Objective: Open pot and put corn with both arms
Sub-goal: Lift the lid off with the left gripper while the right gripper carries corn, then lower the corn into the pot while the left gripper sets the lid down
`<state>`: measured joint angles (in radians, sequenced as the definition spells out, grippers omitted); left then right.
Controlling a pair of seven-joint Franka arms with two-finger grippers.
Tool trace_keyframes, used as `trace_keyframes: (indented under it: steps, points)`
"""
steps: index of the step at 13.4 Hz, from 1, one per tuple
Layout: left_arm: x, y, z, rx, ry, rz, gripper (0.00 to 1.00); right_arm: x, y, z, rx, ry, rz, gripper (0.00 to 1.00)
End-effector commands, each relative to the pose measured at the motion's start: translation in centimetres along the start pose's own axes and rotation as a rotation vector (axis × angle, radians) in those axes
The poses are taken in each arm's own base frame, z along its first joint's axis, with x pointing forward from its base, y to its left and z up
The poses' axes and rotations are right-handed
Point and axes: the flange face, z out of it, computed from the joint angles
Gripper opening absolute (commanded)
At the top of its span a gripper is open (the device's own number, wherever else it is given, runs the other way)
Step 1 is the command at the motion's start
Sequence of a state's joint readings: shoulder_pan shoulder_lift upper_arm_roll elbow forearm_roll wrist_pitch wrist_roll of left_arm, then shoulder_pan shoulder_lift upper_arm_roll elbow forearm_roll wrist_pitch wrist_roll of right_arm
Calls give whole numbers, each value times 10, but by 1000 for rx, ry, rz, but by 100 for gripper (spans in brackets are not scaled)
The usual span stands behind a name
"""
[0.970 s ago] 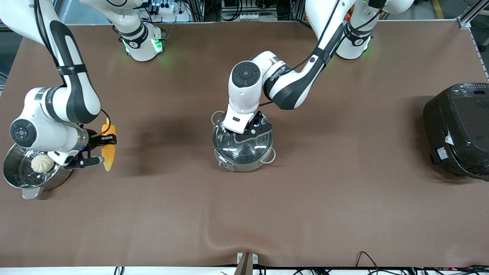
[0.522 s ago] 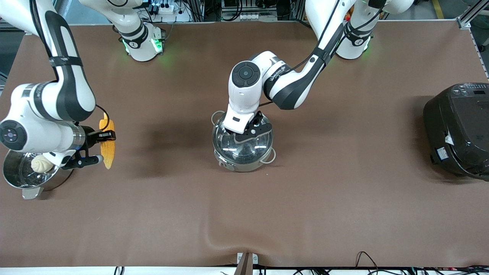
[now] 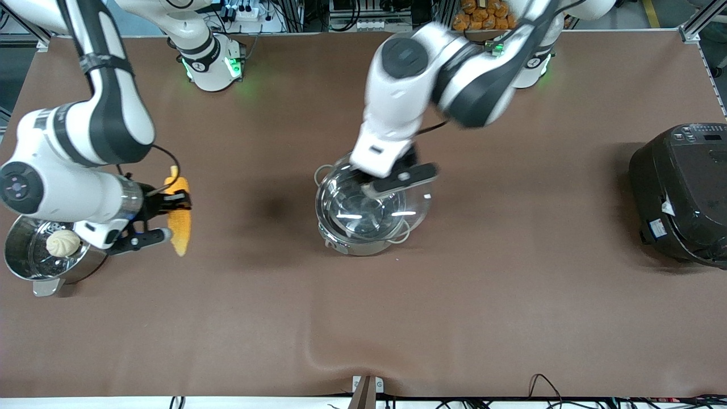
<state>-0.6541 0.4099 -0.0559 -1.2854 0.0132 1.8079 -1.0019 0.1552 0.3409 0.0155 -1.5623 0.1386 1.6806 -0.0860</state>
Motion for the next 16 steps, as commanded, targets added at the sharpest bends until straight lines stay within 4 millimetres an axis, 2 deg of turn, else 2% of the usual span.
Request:
trace_keyframes:
  steps: [1, 2, 3, 5, 7, 8, 9, 10, 11, 12, 13, 15, 16]
  points:
    - [22, -61, -50, 31, -27, 32, 0, 4, -117, 6, -33, 3, 38, 7]
    - [29, -82, -55, 60, -51, 92, 0, 6, -165, 14, -49, 14, 54, 6]
    - [39, -109, -55, 86, -75, 143, 0, 7, -196, 15, -55, 28, 58, 6]
    - [57, -169, -41, 120, -124, 274, 0, 4, -273, 40, -72, 52, 15, 6]
    - [77, -225, -21, 116, -139, 316, 0, 6, -331, 83, -86, 103, 34, 7]
    - [79, -244, -6, 100, -136, 337, 0, 9, -351, 104, -86, 134, 51, 7]
    - [79, -258, 10, 93, -131, 375, 0, 14, -356, 120, -85, 148, 71, 7]
    - [87, -285, 37, 93, -136, 379, 0, 24, -359, 128, -79, 171, 71, 7]
    - [84, -298, 59, 91, -139, 406, 0, 32, -360, 137, -77, 174, 79, 8]
    - [83, -309, 81, 88, -134, 418, 0, 36, -371, 153, -89, 177, 94, 13]
    - [85, -325, 103, 87, -130, 399, 0, 33, -380, 163, -114, 192, 113, 25]
    - [76, -339, 161, 74, -93, 395, 0, 29, -383, 166, -127, 190, 135, 54]
    - [79, -350, 187, 68, -78, 390, 0, 28, -386, 166, -128, 191, 131, 66]
